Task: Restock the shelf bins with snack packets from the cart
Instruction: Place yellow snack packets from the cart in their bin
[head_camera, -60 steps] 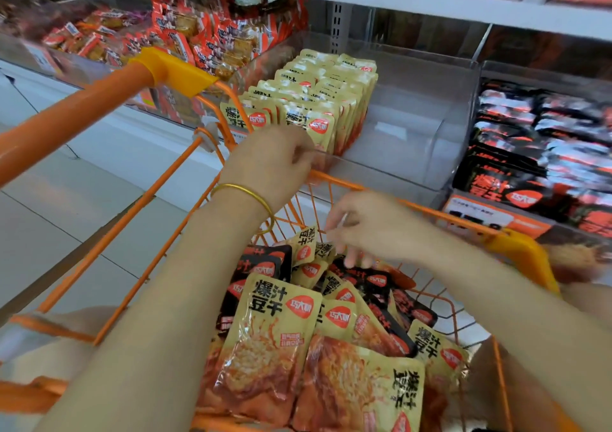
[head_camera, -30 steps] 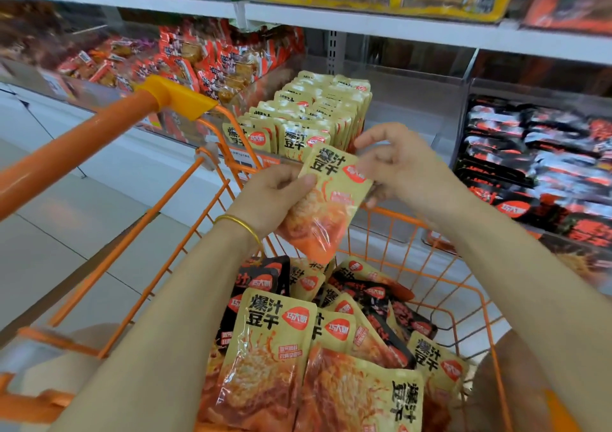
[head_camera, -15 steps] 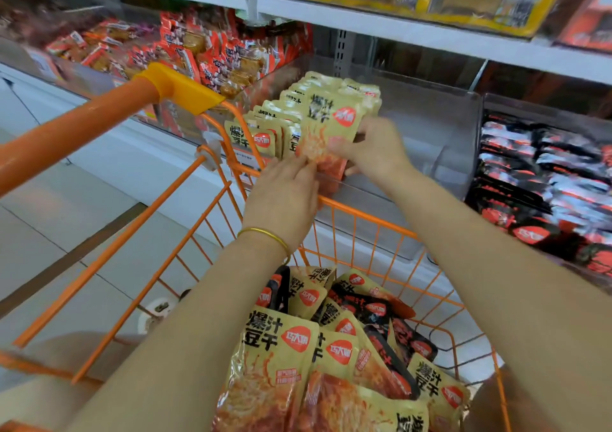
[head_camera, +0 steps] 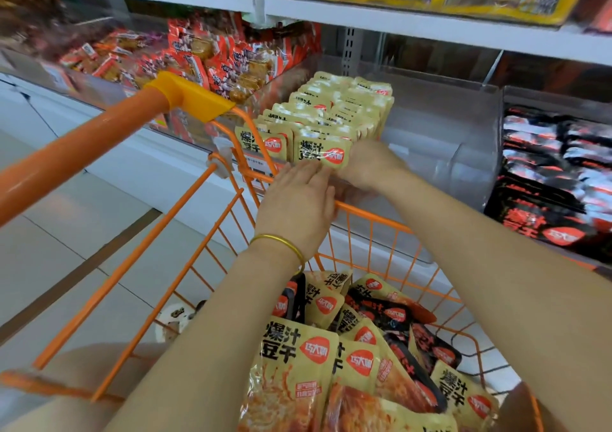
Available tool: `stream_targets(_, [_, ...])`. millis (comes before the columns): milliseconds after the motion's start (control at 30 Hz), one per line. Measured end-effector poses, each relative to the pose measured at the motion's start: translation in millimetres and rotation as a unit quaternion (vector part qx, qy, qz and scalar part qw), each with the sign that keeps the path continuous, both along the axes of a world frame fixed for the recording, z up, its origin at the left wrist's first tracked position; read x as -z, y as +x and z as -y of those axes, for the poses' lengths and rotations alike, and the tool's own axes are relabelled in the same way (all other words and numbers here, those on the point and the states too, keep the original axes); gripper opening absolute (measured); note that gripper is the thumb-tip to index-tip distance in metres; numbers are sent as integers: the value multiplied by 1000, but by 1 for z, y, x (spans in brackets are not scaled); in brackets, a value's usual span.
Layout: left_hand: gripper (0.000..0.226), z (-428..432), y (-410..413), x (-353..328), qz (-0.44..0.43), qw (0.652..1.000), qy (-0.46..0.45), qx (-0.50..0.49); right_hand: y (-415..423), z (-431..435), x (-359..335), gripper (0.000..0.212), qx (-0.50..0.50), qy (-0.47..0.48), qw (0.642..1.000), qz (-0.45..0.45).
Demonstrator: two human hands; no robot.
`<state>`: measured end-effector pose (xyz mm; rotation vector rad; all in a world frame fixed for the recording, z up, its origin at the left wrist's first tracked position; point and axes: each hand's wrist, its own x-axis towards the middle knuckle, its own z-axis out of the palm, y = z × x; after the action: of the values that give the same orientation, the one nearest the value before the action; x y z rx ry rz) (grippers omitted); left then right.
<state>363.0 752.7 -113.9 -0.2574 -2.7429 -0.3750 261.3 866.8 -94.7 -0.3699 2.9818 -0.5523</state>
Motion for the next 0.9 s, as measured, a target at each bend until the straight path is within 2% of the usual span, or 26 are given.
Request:
stream_targets(67, [51,1,1,0,16,1000,-9,2,0,-3,-2,49,4,-4,1000,15])
stream_targets(133, [48,2,1,-1,24,1000,-6,6,9,-11,-15,44,7,11,1000,3])
stream_targets(200, [50,1,4,-7,5,1000,12,17,29,-24,-37,47,17,27,997,-65])
stream_targets(267, [54,-4,9,-16,-48,998,35,38,62,-41,-56,46,-2,-19,990,-140])
stream_targets(300, [51,-9,12,-21,-70,995,45,53,79,-51,-63,41,-22,-63,989,-128])
stream_targets(367, [43,-18,17,-28,-83,992,41,90,112,-68,-68,30,-75,-119,990,-3])
stream_targets(433, [40,-27,21,-26,-67,990,25,125,131,-78,-46,22,-126,-75,980,137])
stream_targets(533, [38,-34,26,-15,-50,985,23,164,141,-82,3,17,-150,54,966,202])
stream_targets(600, [36,-33,25,-10,-53,983,35,174,137,-84,23,22,-131,96,970,184])
stream_targets(667, [34,-30,24,-9,-53,983,49,169,135,-86,31,26,-117,93,976,158])
stream_targets(800, [32,-28,23,-8,-55,984,57,162,143,-80,52,35,-148,179,965,126])
stream_targets(900, [30,-29,23,-7,-55,983,58,167,148,-74,63,56,-130,204,966,87])
